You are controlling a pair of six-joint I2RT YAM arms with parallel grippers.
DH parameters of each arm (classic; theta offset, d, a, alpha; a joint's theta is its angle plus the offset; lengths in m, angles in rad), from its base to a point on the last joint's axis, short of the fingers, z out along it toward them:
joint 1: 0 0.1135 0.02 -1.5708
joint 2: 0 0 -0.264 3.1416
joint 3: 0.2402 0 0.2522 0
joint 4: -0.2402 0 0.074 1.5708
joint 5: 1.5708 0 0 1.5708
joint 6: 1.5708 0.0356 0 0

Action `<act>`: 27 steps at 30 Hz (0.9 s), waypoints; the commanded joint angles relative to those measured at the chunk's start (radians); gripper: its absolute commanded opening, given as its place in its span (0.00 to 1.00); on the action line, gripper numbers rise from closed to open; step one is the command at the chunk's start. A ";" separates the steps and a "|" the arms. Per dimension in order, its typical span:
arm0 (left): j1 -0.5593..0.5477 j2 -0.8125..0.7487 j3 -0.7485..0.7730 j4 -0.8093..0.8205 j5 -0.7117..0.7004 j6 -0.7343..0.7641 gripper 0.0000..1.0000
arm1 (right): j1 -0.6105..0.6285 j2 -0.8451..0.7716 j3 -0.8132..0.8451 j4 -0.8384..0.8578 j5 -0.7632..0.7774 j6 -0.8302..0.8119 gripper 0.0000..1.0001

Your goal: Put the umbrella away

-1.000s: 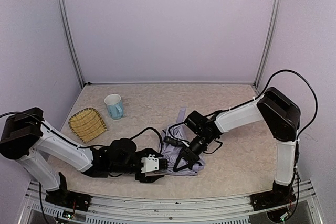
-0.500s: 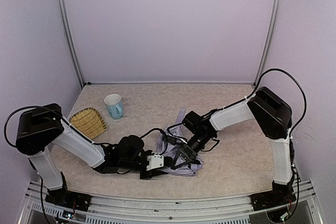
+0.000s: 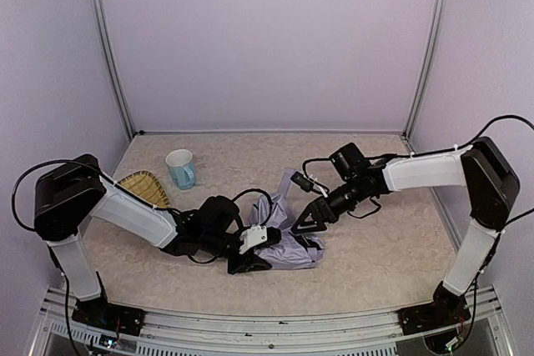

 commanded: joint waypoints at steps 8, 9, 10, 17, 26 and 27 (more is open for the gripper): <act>0.088 0.136 0.116 -0.375 0.362 -0.144 0.17 | 0.263 -0.496 -0.323 0.250 0.721 -0.211 0.91; 0.091 0.147 0.135 -0.404 0.377 -0.146 0.16 | 0.316 -0.516 -0.363 0.285 0.798 -0.262 0.91; 0.095 0.159 0.163 -0.436 0.394 -0.149 0.16 | 0.359 -0.527 -0.396 0.321 0.865 -0.309 0.92; 0.106 0.248 0.247 -0.554 0.425 -0.164 0.15 | 0.474 -0.380 -0.370 0.357 1.062 -0.537 0.96; 0.122 0.310 0.298 -0.584 0.489 -0.170 0.13 | 0.500 -0.211 -0.317 0.231 1.027 -0.553 0.86; 0.122 0.316 0.308 -0.597 0.496 -0.161 0.13 | 0.502 -0.204 -0.319 0.231 1.017 -0.546 0.84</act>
